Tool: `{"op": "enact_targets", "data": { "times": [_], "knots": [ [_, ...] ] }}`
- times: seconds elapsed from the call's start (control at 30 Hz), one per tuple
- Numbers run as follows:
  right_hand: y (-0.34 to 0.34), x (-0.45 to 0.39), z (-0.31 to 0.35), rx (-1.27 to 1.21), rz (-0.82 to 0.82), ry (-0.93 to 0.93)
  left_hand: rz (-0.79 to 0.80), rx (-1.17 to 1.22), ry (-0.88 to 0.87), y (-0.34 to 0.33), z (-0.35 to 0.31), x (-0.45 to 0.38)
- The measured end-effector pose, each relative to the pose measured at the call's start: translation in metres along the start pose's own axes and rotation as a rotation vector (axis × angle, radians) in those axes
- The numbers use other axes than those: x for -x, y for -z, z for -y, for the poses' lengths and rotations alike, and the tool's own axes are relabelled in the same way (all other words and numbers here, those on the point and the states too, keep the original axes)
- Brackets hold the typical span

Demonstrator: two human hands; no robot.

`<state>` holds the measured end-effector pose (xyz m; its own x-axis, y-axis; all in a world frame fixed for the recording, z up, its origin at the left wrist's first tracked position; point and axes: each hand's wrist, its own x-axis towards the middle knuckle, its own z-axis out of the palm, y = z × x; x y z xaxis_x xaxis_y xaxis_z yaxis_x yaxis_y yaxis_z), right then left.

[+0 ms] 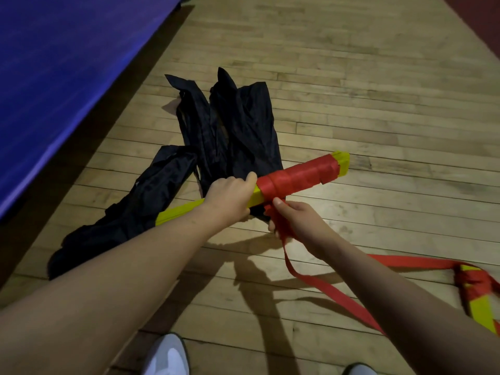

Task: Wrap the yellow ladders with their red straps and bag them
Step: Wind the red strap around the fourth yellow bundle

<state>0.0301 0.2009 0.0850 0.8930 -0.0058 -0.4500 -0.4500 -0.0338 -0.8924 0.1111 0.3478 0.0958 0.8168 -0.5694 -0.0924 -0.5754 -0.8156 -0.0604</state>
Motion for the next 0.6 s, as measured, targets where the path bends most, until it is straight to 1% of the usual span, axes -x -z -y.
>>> {"op": "enact_targets", "data": {
  "times": [0.07,0.13,0.23,0.3,0.37,0.43,0.53,0.6],
  "knots": [
    [-0.003,-0.001,0.0,-0.048,-0.111,-0.012,-0.033,-0.086,-0.041,-0.01,-0.006,-0.002],
    [-0.006,-0.003,-0.001,-0.058,-0.212,-0.017,-0.05,-0.123,-0.076,-0.02,-0.012,-0.006],
    [-0.008,-0.01,-0.006,-0.051,-0.297,-0.018,-0.008,-0.065,-0.093,-0.032,-0.015,-0.01],
    [-0.007,-0.012,-0.008,-0.034,-0.317,-0.025,0.066,0.077,-0.114,-0.037,-0.013,-0.009],
    [-0.005,-0.02,-0.012,0.001,-0.315,-0.033,0.165,0.296,-0.109,-0.042,-0.007,-0.012],
    [-0.003,-0.029,-0.015,0.031,-0.297,-0.032,0.187,0.435,-0.061,-0.049,-0.001,-0.016],
    [-0.001,-0.044,-0.017,0.085,-0.282,-0.026,0.172,0.52,0.071,-0.059,0.001,-0.021],
    [0.0,-0.051,-0.017,0.143,-0.274,-0.026,0.166,0.529,0.093,-0.066,-0.002,-0.025]
  ]
}}
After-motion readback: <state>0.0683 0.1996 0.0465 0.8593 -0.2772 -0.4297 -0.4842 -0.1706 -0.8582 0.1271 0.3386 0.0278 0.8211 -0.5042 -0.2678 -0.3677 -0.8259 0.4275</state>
